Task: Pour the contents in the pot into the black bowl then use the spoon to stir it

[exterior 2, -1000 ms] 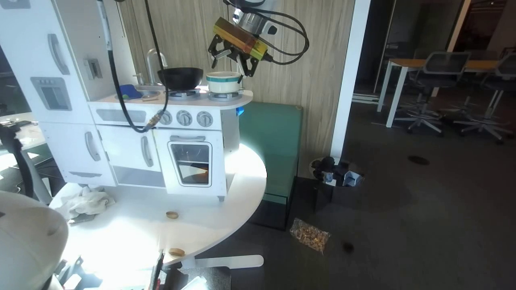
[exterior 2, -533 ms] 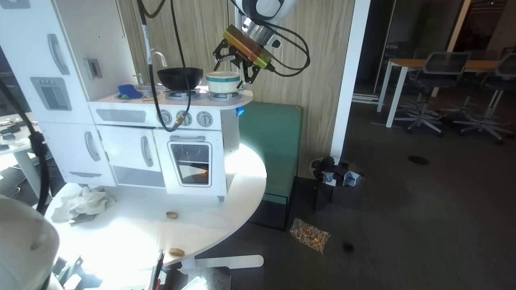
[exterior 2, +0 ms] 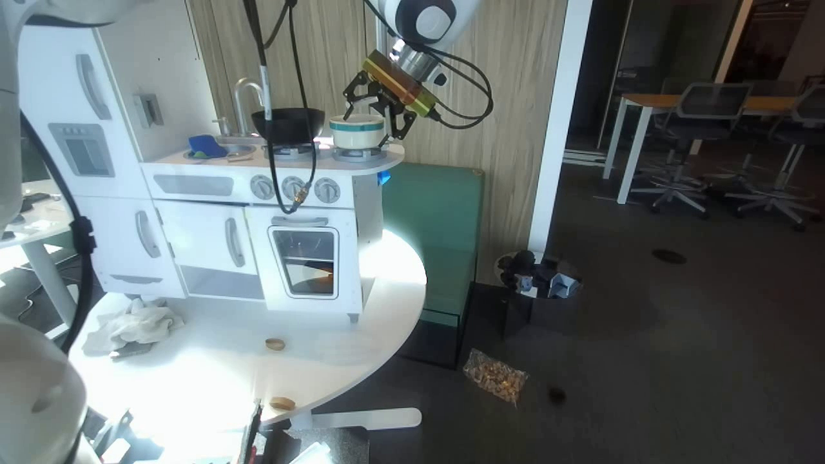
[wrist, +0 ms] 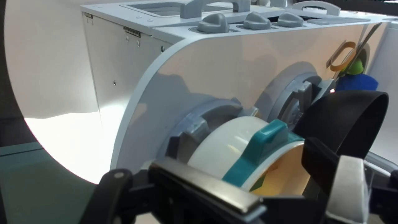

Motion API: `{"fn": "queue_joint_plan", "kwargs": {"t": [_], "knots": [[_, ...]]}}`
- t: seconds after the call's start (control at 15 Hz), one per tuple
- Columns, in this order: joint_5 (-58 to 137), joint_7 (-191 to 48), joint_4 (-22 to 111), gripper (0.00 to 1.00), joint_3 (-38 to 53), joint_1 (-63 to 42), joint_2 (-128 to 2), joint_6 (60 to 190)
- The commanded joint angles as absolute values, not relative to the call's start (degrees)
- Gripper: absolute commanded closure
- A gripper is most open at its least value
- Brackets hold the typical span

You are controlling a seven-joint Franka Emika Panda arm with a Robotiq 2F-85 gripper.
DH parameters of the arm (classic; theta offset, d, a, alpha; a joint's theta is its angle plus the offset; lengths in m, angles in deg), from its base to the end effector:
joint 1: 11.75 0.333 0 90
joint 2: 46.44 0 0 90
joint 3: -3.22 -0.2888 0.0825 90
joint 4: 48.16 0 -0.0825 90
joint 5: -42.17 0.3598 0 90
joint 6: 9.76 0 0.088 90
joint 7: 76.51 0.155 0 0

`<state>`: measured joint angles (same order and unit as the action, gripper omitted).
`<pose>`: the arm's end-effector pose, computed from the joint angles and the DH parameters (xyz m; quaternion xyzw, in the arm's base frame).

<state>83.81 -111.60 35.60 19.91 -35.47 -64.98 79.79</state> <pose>0.5336 -0.2925 0.4500 -0.9425 0.0759 -0.1121 0.3055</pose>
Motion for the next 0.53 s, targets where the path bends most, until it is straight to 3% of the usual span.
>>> {"fn": "queue_joint_plan", "kwargs": {"t": [0.0, 0.47], "knots": [[84.67, -110.22, 31.57, 0.0, 18.09, -37.6, -66.53, 77.6], [84.27, -108.93, 30.95, 0.04, 17.52, -38.34, -66.88, 76.34]]}}
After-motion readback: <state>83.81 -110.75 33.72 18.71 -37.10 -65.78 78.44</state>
